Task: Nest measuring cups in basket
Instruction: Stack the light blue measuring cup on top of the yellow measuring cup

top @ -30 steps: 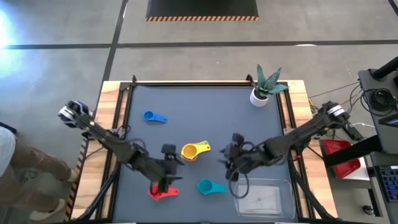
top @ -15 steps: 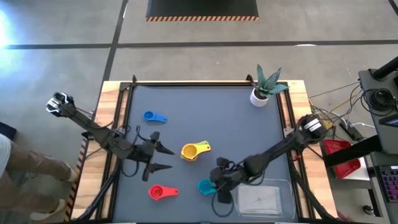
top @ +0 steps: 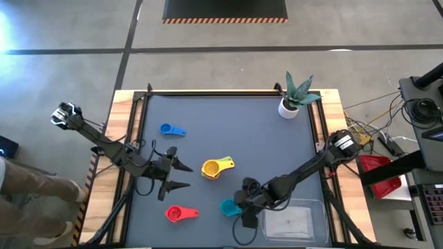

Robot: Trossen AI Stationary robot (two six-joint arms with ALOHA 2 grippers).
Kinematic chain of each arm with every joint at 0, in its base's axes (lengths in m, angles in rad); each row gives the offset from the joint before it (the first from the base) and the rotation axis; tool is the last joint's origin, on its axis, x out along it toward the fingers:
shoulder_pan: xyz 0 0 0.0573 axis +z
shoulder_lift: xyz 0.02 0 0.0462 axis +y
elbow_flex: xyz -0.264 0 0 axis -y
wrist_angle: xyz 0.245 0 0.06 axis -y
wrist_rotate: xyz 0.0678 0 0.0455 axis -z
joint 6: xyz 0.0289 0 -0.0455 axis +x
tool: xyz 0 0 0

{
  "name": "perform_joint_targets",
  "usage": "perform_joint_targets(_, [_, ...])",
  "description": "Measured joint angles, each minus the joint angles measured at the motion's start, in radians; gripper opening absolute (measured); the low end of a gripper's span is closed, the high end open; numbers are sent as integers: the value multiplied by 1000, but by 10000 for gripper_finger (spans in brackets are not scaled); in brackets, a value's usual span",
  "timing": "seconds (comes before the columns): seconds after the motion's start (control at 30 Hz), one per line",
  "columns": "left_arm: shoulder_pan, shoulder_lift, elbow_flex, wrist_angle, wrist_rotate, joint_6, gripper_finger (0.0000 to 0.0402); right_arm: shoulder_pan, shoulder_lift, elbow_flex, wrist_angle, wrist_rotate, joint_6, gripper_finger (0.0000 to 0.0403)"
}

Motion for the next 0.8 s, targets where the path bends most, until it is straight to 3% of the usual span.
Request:
perform_joint_targets(0.2, [0, 23, 1, 3, 1, -4, 233, 0, 0, 7, -23, 20, 1, 348])
perform_joint_targets(0.8, [0, 37, 1, 2, 1, -1, 233, -2, 12, 95, -107, 16, -29, 350])
